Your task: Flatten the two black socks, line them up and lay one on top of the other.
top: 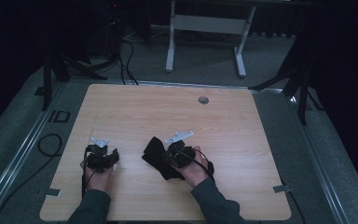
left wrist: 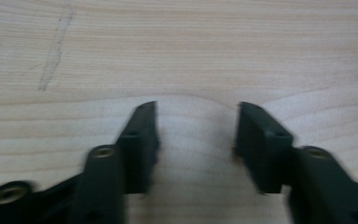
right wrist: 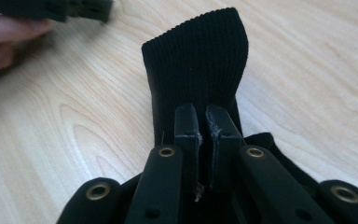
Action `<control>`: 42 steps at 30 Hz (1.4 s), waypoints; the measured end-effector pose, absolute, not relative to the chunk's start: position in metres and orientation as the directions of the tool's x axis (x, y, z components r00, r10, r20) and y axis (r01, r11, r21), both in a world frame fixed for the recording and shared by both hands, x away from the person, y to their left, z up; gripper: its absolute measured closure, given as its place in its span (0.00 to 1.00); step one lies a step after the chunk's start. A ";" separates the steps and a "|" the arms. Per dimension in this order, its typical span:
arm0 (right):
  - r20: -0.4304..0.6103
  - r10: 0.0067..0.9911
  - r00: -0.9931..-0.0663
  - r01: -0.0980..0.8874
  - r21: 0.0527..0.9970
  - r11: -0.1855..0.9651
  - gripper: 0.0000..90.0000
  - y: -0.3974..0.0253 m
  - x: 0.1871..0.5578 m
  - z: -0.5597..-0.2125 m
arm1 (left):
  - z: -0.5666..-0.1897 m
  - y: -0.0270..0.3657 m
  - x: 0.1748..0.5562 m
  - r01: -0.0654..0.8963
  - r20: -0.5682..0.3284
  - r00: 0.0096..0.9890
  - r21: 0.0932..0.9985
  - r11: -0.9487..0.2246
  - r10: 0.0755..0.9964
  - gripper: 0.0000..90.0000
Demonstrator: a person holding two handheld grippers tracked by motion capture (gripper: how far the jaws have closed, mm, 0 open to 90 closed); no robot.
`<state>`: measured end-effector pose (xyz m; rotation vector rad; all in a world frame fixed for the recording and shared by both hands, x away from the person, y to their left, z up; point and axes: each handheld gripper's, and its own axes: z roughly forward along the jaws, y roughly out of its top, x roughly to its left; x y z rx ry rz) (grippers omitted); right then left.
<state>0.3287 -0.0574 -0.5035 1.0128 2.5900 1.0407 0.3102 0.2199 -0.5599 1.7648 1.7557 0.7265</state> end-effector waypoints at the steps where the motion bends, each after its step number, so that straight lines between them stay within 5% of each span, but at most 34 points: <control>1: 0.093 0.655 -0.750 0.539 0.660 0.524 0.94 -0.056 0.330 -0.506 | -0.558 0.220 0.309 0.702 -0.024 0.022 0.712 0.002 0.999 0.66; 12: 0.106 0.668 -0.737 0.569 0.630 0.528 0.94 -0.051 0.332 -0.522 | -0.545 0.185 0.294 0.615 -0.085 0.293 0.780 -0.120 0.952 0.93; 19: 0.111 0.670 -0.734 0.576 0.626 0.526 0.94 -0.048 0.333 -0.526 | -0.542 0.151 0.286 0.557 -0.058 0.448 0.799 -0.228 0.892 1.00; 42: 0.097 0.655 -0.749 0.563 0.614 0.553 0.94 -0.039 0.331 -0.534 | -0.556 0.134 0.303 0.564 -0.054 0.427 0.796 -0.220 0.903 1.00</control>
